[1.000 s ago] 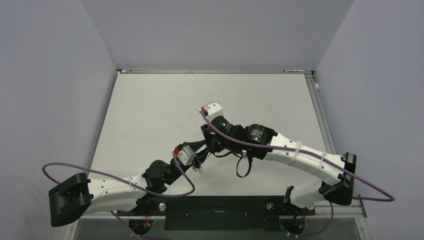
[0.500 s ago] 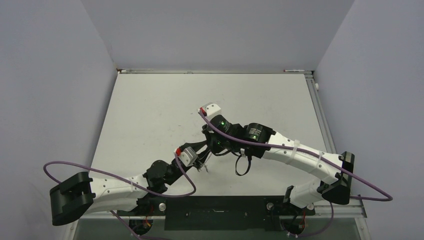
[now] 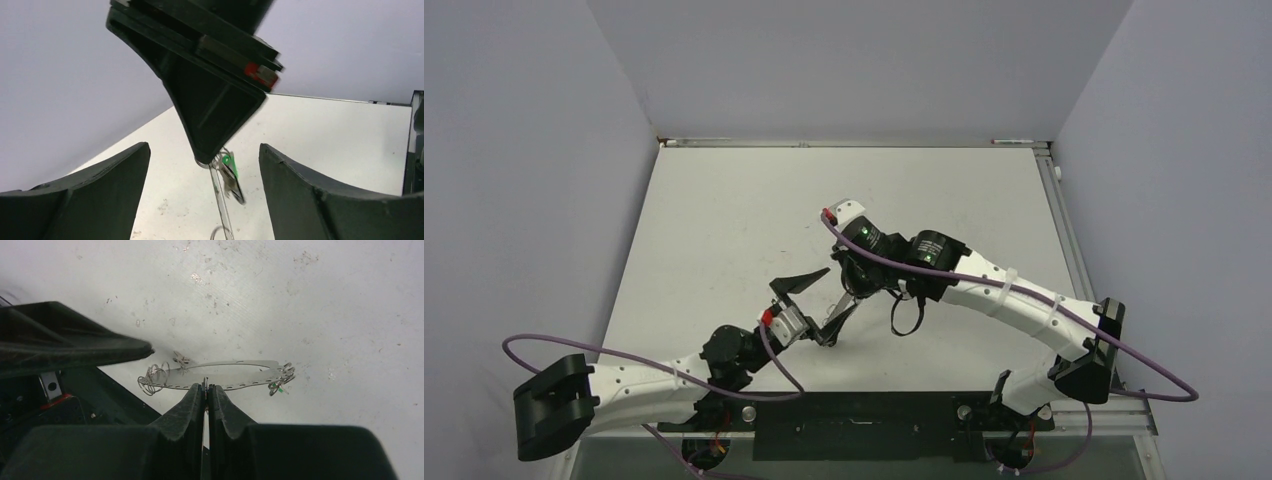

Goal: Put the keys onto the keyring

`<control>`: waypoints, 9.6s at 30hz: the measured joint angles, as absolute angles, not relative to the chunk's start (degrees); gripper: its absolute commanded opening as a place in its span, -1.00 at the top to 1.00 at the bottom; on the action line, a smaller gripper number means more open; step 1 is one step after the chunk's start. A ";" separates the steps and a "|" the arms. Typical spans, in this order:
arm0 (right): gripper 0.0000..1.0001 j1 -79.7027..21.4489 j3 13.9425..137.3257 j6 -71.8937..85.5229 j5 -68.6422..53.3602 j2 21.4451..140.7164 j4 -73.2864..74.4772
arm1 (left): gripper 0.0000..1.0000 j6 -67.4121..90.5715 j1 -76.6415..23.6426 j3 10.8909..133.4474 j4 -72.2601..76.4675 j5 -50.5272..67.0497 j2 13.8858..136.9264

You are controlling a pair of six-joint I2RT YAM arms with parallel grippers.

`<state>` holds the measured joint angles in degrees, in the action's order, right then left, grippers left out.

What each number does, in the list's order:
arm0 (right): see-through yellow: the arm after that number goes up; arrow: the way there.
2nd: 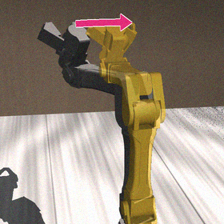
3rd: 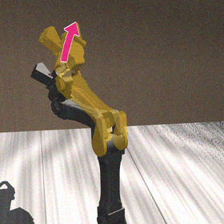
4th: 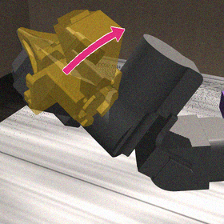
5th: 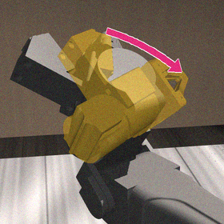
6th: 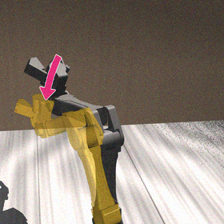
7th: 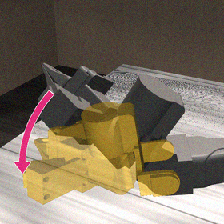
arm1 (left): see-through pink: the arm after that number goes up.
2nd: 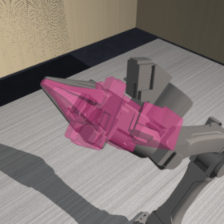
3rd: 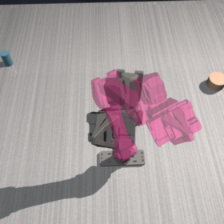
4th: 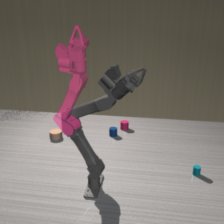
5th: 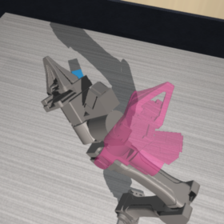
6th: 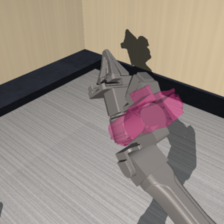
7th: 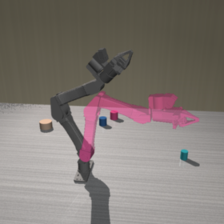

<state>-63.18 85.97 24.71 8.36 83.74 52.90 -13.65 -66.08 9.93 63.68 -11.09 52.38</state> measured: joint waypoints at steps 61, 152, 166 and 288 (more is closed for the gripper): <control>0.90 -58.17 98.02 27.33 -1.34 86.48 63.37 | 0.19 -23.00 -66.28 14.83 65.21 -8.86 60.05; 0.90 -60.60 95.44 75.24 30.68 82.61 65.80 | 0.35 -20.67 -71.96 20.71 57.30 -21.47 59.40; 0.90 -61.43 95.44 78.72 30.30 82.61 66.08 | 0.39 -22.81 -71.96 23.03 67.11 -20.58 65.93; 0.90 -65.84 94.00 51.51 11.16 77.91 60.69 | -0.57 -7.31 -64.53 24.58 33.17 -10.15 43.75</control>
